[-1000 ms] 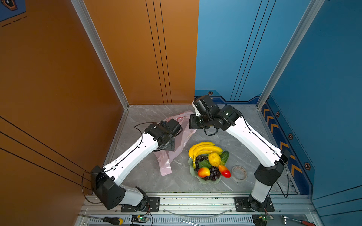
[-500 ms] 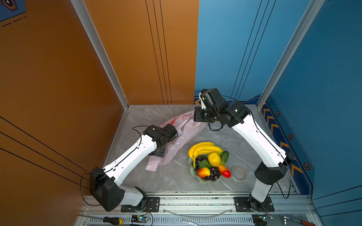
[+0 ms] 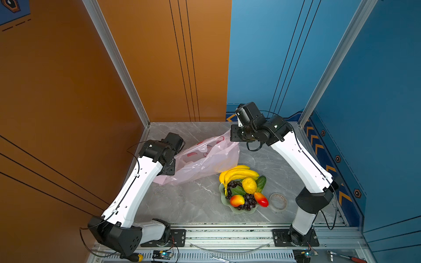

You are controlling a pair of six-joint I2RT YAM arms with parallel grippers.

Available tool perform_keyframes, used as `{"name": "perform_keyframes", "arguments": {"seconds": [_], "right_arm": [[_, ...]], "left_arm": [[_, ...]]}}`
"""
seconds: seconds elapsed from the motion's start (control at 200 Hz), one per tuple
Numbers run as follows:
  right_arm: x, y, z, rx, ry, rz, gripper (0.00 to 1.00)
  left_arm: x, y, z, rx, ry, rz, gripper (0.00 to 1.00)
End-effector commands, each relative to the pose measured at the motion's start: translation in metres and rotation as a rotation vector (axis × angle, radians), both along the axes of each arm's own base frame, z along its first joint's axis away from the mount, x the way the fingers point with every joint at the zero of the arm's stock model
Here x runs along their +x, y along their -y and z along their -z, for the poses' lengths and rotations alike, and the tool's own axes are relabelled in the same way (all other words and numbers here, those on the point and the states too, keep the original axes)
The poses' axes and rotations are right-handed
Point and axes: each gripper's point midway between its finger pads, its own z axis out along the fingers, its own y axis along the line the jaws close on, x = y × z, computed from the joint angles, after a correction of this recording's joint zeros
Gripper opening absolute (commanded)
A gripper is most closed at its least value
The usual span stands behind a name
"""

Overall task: Place the fruits into the plastic bag
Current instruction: Shake the plastic bag at the middle-left of the table.

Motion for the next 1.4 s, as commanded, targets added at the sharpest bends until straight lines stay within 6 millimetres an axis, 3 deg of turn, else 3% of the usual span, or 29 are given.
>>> {"name": "perform_keyframes", "arguments": {"seconds": [0.0, 0.065, 0.36, 0.471, 0.536, 0.601, 0.701, 0.766, 0.816, 0.886, 0.976, 1.001, 1.106, 1.167, 1.237, 1.392], "right_arm": [[0.006, 0.025, 0.010, -0.133, 0.007, 0.037, 0.00], [0.007, 0.020, 0.012, -0.132, 0.009, 0.015, 0.00], [0.017, -0.026, 0.011, -0.032, 0.057, -0.090, 0.00], [0.031, -0.047, -0.003, 0.060, 0.108, -0.114, 0.00], [0.044, -0.061, -0.027, 0.140, 0.177, -0.132, 0.00], [0.052, -0.071, -0.068, 0.208, 0.295, -0.155, 0.00], [0.045, -0.078, -0.129, 0.262, 0.509, -0.205, 0.00], [0.038, -0.075, -0.147, 0.250, 0.603, -0.220, 0.00], [0.037, -0.069, -0.144, 0.240, 0.622, -0.211, 0.00], [0.042, -0.058, -0.113, 0.219, 0.578, -0.189, 0.00], [0.054, -0.039, -0.023, 0.158, 0.420, -0.128, 0.00], [0.063, -0.022, 0.004, 0.151, 0.362, -0.086, 0.00], [0.065, -0.003, 0.088, 0.162, 0.173, -0.047, 0.00], [0.062, 0.002, 0.115, 0.129, 0.125, -0.046, 0.00], [0.061, 0.004, 0.130, 0.118, 0.096, -0.051, 0.00], [0.060, 0.002, 0.134, 0.121, 0.079, -0.070, 0.00]], "left_arm": [[-0.008, -0.011, -0.007, 0.019, -0.046, 0.009, 0.70], [-0.007, -0.008, -0.007, -0.016, -0.039, 0.003, 0.66], [0.007, 0.032, -0.023, -0.273, 0.074, 0.012, 0.04], [0.017, 0.035, -0.042, -0.295, 0.136, 0.010, 0.00], [0.028, 0.033, -0.067, -0.283, 0.217, 0.015, 0.00], [0.039, 0.033, -0.102, -0.267, 0.333, 0.035, 0.00], [0.047, 0.045, -0.163, -0.232, 0.570, 0.110, 0.00], [0.049, 0.059, -0.179, -0.252, 0.676, 0.158, 0.00], [0.053, 0.066, -0.162, -0.313, 0.671, 0.139, 0.00], [0.058, 0.077, -0.102, -0.380, 0.565, 0.099, 0.00], [0.058, 0.093, -0.011, -0.457, 0.420, 0.034, 0.00], [0.055, 0.096, 0.012, -0.475, 0.384, 0.012, 0.00], [0.043, 0.101, 0.083, -0.552, 0.296, -0.091, 0.00], [0.039, 0.104, 0.104, -0.583, 0.275, -0.123, 0.00], [0.037, 0.108, 0.115, -0.604, 0.261, -0.137, 0.00], [0.038, 0.112, 0.119, -0.612, 0.244, -0.126, 0.05]]}}
